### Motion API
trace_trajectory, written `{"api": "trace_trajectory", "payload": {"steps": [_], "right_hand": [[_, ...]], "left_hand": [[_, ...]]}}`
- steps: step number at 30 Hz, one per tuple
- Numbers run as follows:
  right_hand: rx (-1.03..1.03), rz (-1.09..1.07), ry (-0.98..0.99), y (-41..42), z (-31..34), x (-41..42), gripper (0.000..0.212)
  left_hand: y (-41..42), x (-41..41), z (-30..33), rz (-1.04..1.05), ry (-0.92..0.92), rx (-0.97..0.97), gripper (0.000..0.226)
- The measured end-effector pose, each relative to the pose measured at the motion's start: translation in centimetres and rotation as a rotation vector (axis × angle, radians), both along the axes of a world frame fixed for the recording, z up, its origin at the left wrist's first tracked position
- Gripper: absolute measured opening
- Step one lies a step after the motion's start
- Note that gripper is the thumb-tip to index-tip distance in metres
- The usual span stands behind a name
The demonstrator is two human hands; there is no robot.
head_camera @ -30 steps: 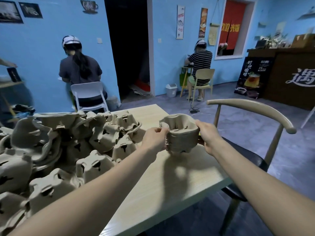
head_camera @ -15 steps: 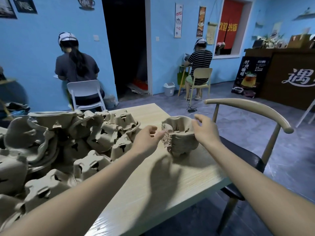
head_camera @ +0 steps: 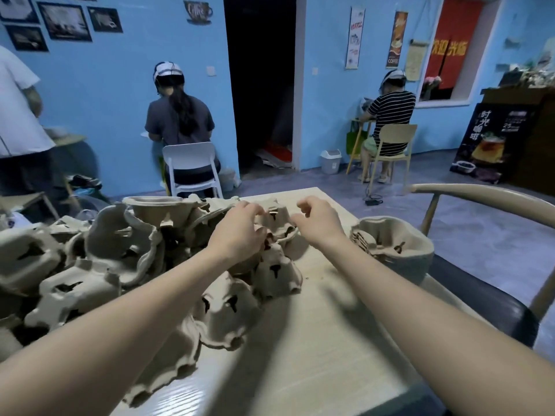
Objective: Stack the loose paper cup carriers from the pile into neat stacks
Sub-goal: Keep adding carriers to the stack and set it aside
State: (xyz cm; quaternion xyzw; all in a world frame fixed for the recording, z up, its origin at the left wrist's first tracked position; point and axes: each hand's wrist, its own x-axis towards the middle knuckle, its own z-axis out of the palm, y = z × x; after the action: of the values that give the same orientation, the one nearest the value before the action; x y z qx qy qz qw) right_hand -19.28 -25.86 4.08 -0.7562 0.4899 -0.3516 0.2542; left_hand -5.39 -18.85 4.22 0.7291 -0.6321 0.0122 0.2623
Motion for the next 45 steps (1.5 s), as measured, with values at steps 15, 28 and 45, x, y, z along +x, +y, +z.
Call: {"api": "trace_trajectory", "payload": {"steps": [15, 28, 45], "right_hand": [[0.090, -0.002, 0.143, -5.8, -3.0, 8.5, 0.067], [0.093, -0.138, -0.162, -4.8, -0.6, 4.1, 0.036], [0.063, 0.071, -0.311, 2.7, 3.4, -2.7, 0.045]], "left_hand": [[-1.5, 4.9, -3.0, -0.051, -0.350, -0.066, 0.029], [-0.8, 3.8, -2.5, -0.029, -0.205, -0.003, 0.036], [0.2, -3.4, 3.7, -0.041, 0.734, -0.203, 0.013]]}}
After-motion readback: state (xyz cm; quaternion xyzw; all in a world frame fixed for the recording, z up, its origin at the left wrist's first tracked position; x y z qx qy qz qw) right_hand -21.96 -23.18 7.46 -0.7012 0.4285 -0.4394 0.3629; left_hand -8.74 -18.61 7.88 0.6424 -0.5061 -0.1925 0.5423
